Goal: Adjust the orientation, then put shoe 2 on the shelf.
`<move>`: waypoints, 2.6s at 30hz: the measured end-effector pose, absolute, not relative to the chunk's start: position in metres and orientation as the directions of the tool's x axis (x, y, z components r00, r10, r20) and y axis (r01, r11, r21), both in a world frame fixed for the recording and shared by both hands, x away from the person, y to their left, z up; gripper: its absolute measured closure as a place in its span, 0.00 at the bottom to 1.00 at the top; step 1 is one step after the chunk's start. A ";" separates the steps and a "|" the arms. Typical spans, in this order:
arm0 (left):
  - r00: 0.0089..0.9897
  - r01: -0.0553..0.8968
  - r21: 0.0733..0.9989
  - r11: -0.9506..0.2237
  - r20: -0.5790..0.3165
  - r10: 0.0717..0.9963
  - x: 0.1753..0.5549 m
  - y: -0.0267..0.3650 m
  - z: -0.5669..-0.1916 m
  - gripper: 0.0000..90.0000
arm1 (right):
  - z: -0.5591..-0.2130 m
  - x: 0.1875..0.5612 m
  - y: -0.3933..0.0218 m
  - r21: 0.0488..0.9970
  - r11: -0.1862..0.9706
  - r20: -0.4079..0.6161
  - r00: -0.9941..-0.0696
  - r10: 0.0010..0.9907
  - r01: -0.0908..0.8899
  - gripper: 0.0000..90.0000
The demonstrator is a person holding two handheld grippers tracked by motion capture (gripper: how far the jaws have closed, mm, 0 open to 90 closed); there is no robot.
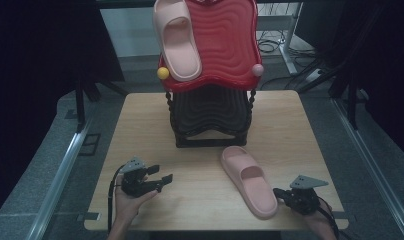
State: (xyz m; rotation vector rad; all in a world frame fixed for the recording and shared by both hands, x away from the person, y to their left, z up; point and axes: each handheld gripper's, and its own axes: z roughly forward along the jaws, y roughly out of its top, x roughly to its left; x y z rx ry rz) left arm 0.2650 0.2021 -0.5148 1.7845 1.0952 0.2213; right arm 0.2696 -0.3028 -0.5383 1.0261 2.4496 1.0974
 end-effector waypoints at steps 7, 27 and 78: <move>0.581 0.575 0.811 -0.110 -0.310 0.753 0.265 0.201 -0.515 0.31 | -0.537 0.260 -0.282 0.728 0.507 0.042 -0.768 0.639 0.462 1.00; 0.582 0.579 0.807 -0.118 -0.308 0.753 0.266 0.199 -0.516 0.30 | -0.540 0.256 -0.206 0.731 0.561 0.053 -0.852 0.521 0.389 1.00; 0.647 0.533 0.822 -0.202 -0.242 0.724 0.292 0.106 -0.512 0.41 | -0.535 0.270 -0.329 0.835 0.230 0.122 -0.577 0.808 0.499 0.61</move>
